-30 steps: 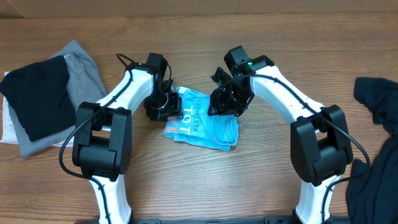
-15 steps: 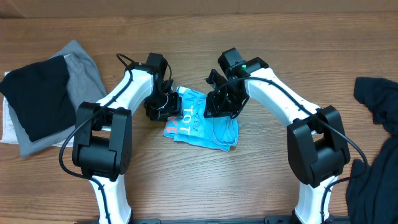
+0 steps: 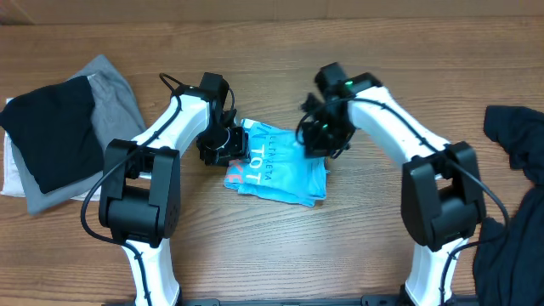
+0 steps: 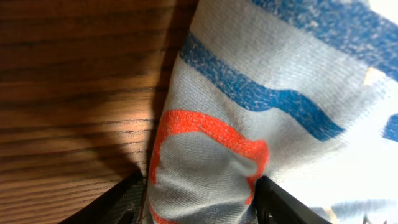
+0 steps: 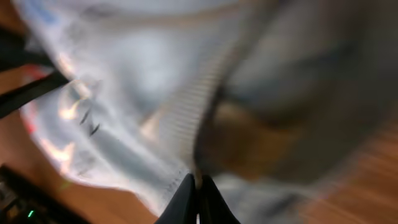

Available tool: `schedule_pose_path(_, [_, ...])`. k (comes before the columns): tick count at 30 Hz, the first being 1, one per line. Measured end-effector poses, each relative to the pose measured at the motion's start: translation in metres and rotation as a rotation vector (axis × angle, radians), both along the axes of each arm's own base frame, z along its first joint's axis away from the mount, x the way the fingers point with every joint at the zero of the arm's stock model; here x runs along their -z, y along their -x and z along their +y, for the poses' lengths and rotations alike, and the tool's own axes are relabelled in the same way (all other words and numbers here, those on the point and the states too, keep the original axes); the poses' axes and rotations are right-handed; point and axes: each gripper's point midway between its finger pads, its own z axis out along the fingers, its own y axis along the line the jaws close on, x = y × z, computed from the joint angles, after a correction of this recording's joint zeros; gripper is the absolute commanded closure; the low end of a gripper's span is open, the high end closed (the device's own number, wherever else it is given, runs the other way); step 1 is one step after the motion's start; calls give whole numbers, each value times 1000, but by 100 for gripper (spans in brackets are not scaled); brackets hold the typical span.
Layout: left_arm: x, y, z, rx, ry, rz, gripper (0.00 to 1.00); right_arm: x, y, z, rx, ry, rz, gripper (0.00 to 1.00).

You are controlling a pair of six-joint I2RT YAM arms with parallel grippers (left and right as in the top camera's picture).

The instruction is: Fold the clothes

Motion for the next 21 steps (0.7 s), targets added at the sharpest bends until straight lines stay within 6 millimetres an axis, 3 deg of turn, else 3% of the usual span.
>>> schedule_pose_path(3, [0,0,0,0,1,1,39,-2,-17,-30,76,31,-12,96])
schedule_pose_path(9, [0,2,-1,5,-1,4,39,-1,-12,-65,144,100,50,73])
schedule_pose_path(12, [0,2,-1,5,-2,4,40,-1,-4,-69,141,126,80,72])
schedule_pose_path(15, [1,2,-1,6,-5,5,50,-1,5,-70,128,147,110,74])
schedule_pose_path(21, [-2,17,6,26,-32,66,50,-3,20,-84,140,193,179,73])
